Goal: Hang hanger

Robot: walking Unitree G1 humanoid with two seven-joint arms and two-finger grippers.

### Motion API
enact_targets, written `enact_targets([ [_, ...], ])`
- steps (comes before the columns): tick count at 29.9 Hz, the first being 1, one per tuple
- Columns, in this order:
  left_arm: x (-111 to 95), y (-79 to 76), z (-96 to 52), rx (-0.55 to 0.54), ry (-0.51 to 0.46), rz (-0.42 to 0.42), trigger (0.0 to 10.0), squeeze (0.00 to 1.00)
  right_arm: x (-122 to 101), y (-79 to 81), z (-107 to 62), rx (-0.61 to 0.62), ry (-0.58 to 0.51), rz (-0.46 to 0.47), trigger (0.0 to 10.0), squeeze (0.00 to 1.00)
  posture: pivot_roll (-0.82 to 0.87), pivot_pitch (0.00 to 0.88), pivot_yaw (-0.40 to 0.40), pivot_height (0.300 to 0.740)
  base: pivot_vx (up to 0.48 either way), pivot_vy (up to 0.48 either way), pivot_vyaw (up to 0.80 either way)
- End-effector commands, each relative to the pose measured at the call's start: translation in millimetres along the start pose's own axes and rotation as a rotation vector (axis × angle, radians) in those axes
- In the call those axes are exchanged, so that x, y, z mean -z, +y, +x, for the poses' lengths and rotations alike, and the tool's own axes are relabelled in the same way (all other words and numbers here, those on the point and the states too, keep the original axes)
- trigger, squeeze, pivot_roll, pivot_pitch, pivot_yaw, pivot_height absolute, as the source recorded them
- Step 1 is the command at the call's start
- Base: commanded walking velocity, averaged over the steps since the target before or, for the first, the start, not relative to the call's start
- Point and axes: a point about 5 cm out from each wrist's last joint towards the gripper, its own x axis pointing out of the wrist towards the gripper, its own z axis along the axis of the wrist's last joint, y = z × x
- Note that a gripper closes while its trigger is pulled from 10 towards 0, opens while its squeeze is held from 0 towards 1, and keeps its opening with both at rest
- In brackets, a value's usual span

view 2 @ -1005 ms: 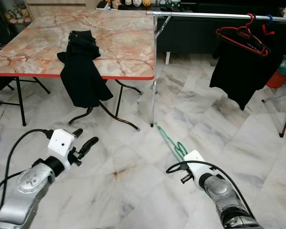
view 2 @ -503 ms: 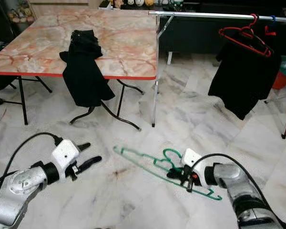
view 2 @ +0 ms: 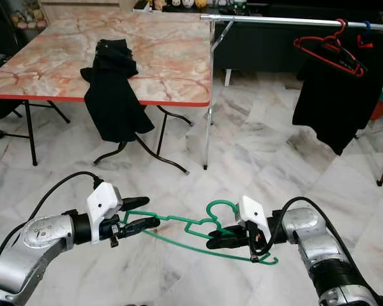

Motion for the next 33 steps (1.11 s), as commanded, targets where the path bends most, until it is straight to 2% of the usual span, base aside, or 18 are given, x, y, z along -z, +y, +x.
enact_targets([
  [1,-21.5,-7.7,6.6,0.081,-0.093,0.025,10.0,0.0,16.5,6.3,3.8,-0.043,0.131,0.011,10.0,0.0,0.1,0.082,-0.037,0.74,0.0,0.0,0.0],
  [2,-21.2,-9.7,7.3,0.102,-0.086,0.024,10.0,0.0,19.8,8.1,3.7,-0.061,0.166,0.003,10.0,0.0,0.1,0.084,-0.039,0.74,0.0,0.0,0.0],
  [8,-8.3,-16.8,13.6,0.177,-0.001,0.043,10.0,0.0,22.3,14.3,7.5,-0.153,0.215,0.026,10.0,0.0,0.09,0.083,-0.042,0.74,0.0,0.0,0.0],
  [13,-6.5,-17.4,20.3,0.185,0.02,0.022,10.0,0.0,9.3,15.5,14.5,-0.181,0.147,0.035,10.0,0.0,0.09,0.082,-0.044,0.74,0.0,0.0,0.0],
  [16,-7.4,-17.9,20.9,0.193,0.02,0.012,10.0,0.0,7.4,16.2,15.0,-0.183,0.143,0.035,10.0,0.0,0.09,0.082,-0.044,0.74,0.0,0.0,0.0],
  [18,-1.7,-19.9,25.1,0.216,0.072,0.002,10.0,0.0,8.0,9.1,19.7,-0.115,0.168,0.022,10.0,0.0,0.09,0.079,-0.044,0.74,0.0,0.0,0.0],
  [20,5.2,-19.9,26.5,0.211,0.11,-0.001,10.0,0.0,7.4,6.9,24.2,-0.104,0.159,0.029,10.0,0.0,0.09,0.08,-0.042,0.74,0.0,0.0,0.0],
  [23,6.0,-19.6,26.7,0.206,0.11,-0.015,10.0,0.0,9.2,9.0,29.0,-0.12,0.161,0.032,10.0,0.0,0.09,0.08,-0.042,0.74,0.0,0.0,0.0],
  [26,5.9,-18.1,27.3,0.194,0.12,-0.011,10.0,0.0,13.0,7.1,37.9,-0.079,0.194,0.013,10.0,0.0,0.1,0.088,-0.042,0.74,0.0,0.0,0.0],
  [33,7.8,-15.5,27.3,0.168,0.136,-0.029,10.0,0.0,8.3,5.6,42.7,-0.087,0.161,0.012,10.0,0.0,0.1,0.091,-0.04,0.74,0.0,0.0,0.0],
])
